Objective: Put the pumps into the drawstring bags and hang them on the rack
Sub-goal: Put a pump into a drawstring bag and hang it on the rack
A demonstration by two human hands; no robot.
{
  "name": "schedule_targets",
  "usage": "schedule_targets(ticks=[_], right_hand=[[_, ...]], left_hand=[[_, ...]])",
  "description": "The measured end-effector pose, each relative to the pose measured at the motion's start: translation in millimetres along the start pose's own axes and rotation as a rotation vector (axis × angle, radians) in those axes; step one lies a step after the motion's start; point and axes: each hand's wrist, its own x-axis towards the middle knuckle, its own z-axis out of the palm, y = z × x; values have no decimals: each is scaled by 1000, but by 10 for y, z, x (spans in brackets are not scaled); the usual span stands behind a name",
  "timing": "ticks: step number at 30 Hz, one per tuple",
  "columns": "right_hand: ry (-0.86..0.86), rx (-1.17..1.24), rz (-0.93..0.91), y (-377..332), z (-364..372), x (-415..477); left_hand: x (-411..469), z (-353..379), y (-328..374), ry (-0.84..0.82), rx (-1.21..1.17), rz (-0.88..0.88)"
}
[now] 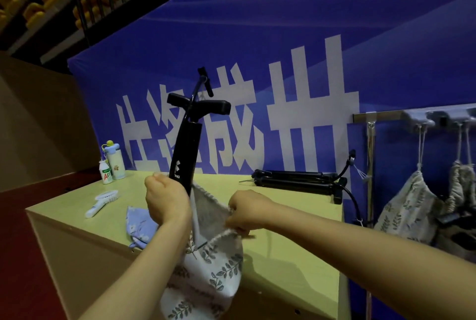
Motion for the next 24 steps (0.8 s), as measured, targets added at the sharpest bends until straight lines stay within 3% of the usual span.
schedule_targets(ticks=[4, 14, 17, 20, 24], right_hand=[[-79, 260, 79, 67, -211, 0], [-2, 1233, 104, 106, -401, -3], [-1, 1339, 106, 106, -323, -21], [28, 1413, 129, 146, -398, -62], [1, 1392, 61, 157, -527, -180]], left_hand=[[-2, -42, -50, 19, 24, -40], [-157, 76, -53, -121, -24, -195], [-259, 123, -138, -174, -100, -225], [-231, 184, -129, -341, -222, -200], [-243, 191, 1, -489, -301, -272]])
